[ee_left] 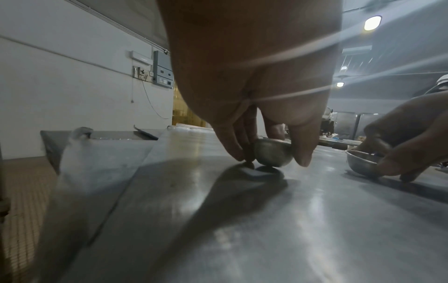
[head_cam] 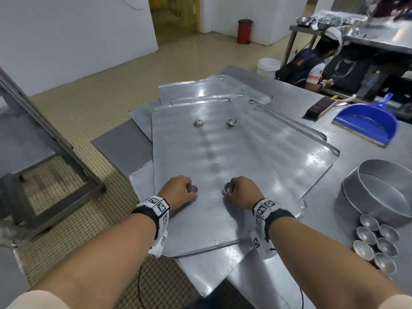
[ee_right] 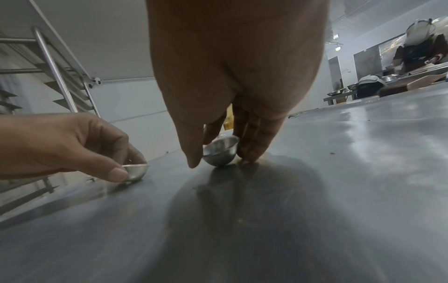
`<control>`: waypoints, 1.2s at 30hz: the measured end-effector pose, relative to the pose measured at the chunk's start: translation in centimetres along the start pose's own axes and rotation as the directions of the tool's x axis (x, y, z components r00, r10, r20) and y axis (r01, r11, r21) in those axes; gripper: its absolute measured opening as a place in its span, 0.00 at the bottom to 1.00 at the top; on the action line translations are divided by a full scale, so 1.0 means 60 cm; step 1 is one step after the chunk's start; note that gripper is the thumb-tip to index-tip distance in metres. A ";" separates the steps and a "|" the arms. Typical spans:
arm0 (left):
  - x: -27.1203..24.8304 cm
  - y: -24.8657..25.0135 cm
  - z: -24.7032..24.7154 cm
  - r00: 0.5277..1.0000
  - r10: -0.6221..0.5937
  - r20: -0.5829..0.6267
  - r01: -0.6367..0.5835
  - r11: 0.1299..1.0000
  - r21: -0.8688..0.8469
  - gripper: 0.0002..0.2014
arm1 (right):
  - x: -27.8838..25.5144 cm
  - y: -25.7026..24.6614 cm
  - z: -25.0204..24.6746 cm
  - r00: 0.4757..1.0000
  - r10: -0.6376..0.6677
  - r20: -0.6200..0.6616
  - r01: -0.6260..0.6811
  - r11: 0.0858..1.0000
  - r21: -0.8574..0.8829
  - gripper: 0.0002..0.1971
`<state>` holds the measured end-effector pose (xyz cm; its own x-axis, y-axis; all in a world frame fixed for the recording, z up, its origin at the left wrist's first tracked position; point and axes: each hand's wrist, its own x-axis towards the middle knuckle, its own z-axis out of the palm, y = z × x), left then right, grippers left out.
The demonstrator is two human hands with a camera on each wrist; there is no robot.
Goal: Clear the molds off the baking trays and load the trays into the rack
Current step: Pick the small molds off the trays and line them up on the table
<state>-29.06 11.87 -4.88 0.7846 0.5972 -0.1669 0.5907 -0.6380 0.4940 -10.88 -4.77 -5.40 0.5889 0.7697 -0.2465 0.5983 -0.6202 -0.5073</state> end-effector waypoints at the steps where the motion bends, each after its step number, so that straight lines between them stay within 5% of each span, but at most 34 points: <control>1: -0.006 -0.001 0.003 1.000 -0.008 -0.001 0.008 1.000 -0.016 0.13 | -0.005 -0.002 0.002 1.000 -0.003 0.005 0.003 1.000 0.001 0.04; 8: -0.031 0.010 0.008 0.999 0.025 0.025 -0.024 0.999 -0.039 0.34 | -0.052 -0.009 0.008 0.999 -0.050 0.002 0.050 0.999 0.018 0.31; 18: -0.109 0.132 0.028 0.980 0.179 0.085 -0.181 0.983 0.013 0.27 | -0.215 0.068 -0.044 0.986 -0.021 -0.167 0.037 0.995 0.097 0.22; 25: -0.183 0.271 0.123 0.948 0.301 0.104 -0.298 0.953 -0.052 0.27 | -0.373 0.185 -0.054 0.964 0.112 -0.240 -0.065 0.979 0.196 0.17; 30: -0.221 0.368 0.219 0.876 0.421 0.237 -0.412 0.907 -0.089 0.22 | -0.483 0.280 -0.059 0.925 0.263 -0.275 -0.194 0.948 0.253 0.22; 36: -0.251 0.449 0.332 0.804 0.489 0.338 -0.494 0.866 -0.078 0.28 | -0.592 0.378 -0.051 0.859 0.419 -0.295 -0.323 0.890 0.323 0.18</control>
<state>-21.19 -23.99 -6.08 0.9834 0.0035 -0.1813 0.1092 -0.8097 0.5766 -16.55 -46.65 -5.65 0.9164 0.3571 -0.1809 0.1668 -0.7513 -0.6385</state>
